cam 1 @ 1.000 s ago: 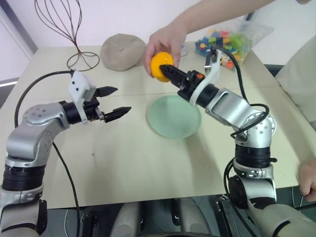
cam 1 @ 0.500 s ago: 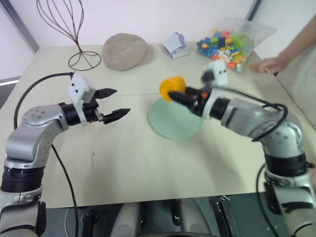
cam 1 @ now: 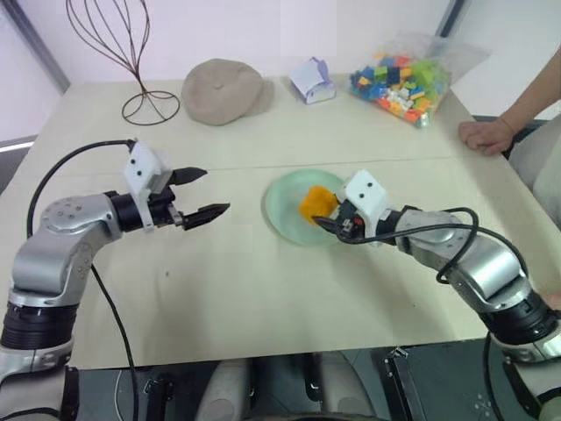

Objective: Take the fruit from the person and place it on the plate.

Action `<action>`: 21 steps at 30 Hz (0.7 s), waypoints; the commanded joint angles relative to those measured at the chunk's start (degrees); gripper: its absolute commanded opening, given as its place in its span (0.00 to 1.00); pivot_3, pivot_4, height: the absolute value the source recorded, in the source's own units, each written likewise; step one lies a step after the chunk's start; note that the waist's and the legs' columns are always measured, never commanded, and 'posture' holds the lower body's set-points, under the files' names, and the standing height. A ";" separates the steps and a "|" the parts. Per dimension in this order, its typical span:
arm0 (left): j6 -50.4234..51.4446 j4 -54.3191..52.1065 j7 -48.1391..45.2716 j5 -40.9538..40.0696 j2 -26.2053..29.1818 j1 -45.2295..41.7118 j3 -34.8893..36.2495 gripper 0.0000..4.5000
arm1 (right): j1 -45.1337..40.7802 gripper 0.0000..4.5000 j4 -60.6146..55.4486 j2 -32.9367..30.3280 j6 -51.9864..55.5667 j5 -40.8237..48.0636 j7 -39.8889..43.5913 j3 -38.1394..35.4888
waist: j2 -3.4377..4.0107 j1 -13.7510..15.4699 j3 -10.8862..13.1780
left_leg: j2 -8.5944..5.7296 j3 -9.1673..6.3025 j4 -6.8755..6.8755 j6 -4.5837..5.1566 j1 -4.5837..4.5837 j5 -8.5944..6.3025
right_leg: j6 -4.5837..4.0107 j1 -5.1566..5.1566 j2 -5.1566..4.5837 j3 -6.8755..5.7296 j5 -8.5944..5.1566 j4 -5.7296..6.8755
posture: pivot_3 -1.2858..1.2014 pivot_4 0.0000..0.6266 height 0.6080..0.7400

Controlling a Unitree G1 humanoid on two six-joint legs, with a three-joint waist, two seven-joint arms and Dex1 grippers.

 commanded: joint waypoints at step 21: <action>3.40 -4.70 -0.77 -4.69 1.62 0.89 2.96 1.00 | 0.99 0.99 -12.05 -9.45 12.42 19.50 20.36 -35.16 | 0.01 0.07 0.00 | 0.01 -0.12 -0.02 0.01 0.04 -0.02 | 0.00 0.15 -0.03 -0.11 0.00 -0.08 | 0.52 0.24 1.00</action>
